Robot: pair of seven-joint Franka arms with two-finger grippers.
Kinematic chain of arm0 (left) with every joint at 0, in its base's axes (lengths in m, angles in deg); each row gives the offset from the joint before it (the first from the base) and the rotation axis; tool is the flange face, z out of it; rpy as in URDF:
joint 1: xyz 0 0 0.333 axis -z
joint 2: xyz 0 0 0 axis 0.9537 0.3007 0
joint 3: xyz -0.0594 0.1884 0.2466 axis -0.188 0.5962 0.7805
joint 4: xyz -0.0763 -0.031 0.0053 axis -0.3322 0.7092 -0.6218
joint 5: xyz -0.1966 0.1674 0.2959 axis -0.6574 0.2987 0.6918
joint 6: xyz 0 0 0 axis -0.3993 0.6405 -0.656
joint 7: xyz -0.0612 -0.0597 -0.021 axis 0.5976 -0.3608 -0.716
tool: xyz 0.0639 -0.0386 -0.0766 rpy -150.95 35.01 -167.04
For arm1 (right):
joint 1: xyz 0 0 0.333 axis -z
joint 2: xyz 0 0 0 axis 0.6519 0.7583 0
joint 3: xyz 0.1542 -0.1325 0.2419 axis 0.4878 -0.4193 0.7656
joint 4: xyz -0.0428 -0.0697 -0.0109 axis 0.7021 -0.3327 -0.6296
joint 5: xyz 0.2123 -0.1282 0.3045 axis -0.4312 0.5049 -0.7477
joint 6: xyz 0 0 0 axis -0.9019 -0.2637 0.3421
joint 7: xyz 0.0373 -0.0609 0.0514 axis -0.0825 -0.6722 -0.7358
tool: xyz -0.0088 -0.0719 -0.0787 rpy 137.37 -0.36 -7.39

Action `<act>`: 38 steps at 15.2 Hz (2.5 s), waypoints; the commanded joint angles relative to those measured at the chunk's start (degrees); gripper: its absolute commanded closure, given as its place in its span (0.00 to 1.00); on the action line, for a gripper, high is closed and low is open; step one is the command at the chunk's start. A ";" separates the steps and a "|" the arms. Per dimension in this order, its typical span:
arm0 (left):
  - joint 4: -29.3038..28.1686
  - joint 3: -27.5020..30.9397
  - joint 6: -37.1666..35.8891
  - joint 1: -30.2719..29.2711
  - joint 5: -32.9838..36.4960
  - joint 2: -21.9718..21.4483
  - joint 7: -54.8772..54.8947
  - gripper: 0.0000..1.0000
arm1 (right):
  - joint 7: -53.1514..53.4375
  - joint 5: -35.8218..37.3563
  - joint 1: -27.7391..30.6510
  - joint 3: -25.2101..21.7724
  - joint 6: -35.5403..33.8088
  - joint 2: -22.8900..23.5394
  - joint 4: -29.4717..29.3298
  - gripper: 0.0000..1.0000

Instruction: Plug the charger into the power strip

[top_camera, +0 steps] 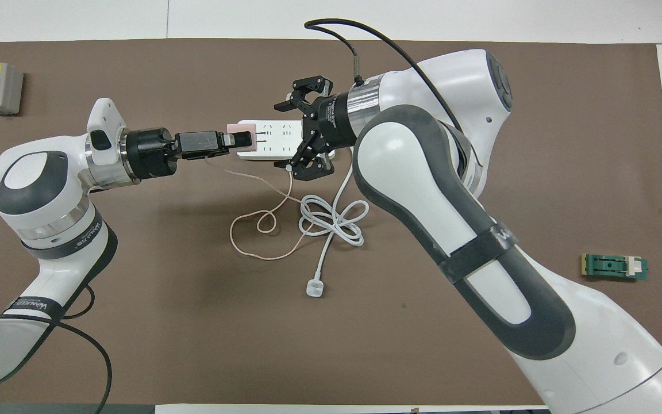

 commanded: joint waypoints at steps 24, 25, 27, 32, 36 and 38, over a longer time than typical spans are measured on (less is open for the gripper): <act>28.54 5.07 -8.57 1.25 78.96 -5.60 -71.53 1.00 | -48.58 29.48 19.85 -0.85 -19.73 -4.86 -3.32 0.00; 28.73 4.90 -8.57 2.13 82.39 -5.95 -73.56 1.00 | -52.20 30.98 20.29 -0.85 -20.87 -5.04 -3.32 0.00; 28.82 4.90 -8.92 3.10 83.48 -5.95 -77.69 1.00 | -61.32 34.84 21.43 -0.85 -23.16 -6.01 -3.32 0.00; 28.47 4.64 -13.32 3.89 80.14 -5.86 -100.77 1.00 | -79.53 47.14 22.84 -0.85 -27.38 -8.64 -3.23 0.00; 28.82 4.46 -14.46 6.26 80.32 -5.69 -116.27 1.00 | -84.83 52.70 22.84 -0.93 -31.68 -12.68 -2.88 0.00; 28.99 4.46 -14.81 6.88 81.02 -5.69 -120.42 1.00 | -86.68 54.72 22.84 -1.28 -33.44 -15.23 -2.00 0.00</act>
